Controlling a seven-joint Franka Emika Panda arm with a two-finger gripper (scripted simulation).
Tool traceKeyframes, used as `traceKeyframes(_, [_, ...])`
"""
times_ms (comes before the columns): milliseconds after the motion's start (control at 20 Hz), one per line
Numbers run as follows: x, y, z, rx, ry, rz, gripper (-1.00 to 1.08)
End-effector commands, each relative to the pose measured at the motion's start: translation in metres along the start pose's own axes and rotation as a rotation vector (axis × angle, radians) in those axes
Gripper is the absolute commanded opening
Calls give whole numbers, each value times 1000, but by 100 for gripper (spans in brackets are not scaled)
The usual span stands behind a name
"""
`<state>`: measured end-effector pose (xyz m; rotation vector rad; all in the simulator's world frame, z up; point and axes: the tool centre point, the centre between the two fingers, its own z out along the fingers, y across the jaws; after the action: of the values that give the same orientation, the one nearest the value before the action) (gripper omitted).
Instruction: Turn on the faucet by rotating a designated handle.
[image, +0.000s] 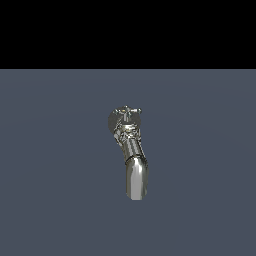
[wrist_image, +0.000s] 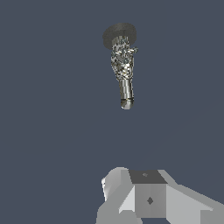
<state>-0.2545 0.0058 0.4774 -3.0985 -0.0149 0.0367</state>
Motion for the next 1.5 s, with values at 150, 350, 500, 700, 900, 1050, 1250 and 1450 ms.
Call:
traceKeyframes(150, [21,3,81,27,-131,-12,13])
traceKeyframes(350, [36,-19,152,-11,-207,-122,-14])
traceKeyframes(500, [77,3,164,68,-151,-113,-39])
traceKeyframes(700, [93,-10,208,-6,-175,-265,-42])
traceKeyframes(900, [131,-36,244,49,-135,-384,28])
traceKeyframes(1050, [173,-29,262,1,-77,-520,88])
traceKeyframes(1250, [197,-15,308,-31,-73,-643,-52])
traceKeyframes(1450, [237,119,302,-141,-39,-624,-58])
